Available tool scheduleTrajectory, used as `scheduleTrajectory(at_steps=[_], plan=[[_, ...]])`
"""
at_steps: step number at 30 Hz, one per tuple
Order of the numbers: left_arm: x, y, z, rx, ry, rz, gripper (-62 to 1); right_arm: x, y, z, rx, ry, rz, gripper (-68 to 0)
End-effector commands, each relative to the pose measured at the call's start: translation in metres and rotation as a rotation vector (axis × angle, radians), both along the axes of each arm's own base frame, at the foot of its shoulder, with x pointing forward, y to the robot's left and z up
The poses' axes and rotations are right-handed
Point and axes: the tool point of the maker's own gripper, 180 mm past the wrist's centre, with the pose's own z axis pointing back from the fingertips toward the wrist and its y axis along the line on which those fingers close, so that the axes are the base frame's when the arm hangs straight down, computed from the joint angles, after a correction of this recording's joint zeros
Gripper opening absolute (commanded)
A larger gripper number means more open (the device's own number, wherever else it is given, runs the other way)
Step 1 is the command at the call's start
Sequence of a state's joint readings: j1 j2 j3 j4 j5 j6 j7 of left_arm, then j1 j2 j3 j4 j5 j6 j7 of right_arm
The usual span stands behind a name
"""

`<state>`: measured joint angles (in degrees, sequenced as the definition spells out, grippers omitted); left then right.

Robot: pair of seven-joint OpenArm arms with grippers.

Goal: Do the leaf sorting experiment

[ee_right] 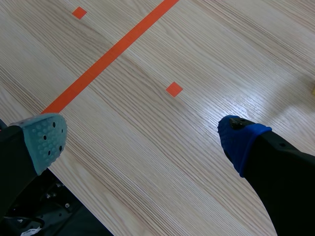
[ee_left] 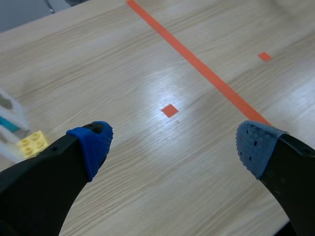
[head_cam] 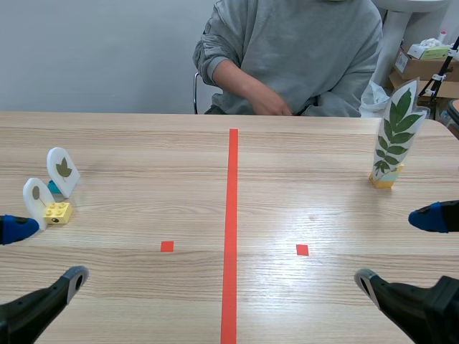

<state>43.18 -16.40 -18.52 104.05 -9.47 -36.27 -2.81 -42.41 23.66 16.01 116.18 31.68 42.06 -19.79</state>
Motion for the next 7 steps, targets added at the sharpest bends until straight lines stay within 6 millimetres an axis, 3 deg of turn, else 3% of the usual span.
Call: scheduleTrajectory(at_steps=[1, 7], plan=[[-0.001, -0.002, 0.003, -0.017, 0.000, 0.000, -7.1, 0.004, -0.001, 0.006, 0.003, -0.025, 0.013, -3.7], [-0.017, -0.019, 0.014, -0.035, 0.038, -0.040, -7.1, 0.004, -0.001, 0.006, 0.004, -0.026, 0.013, -3.7]])
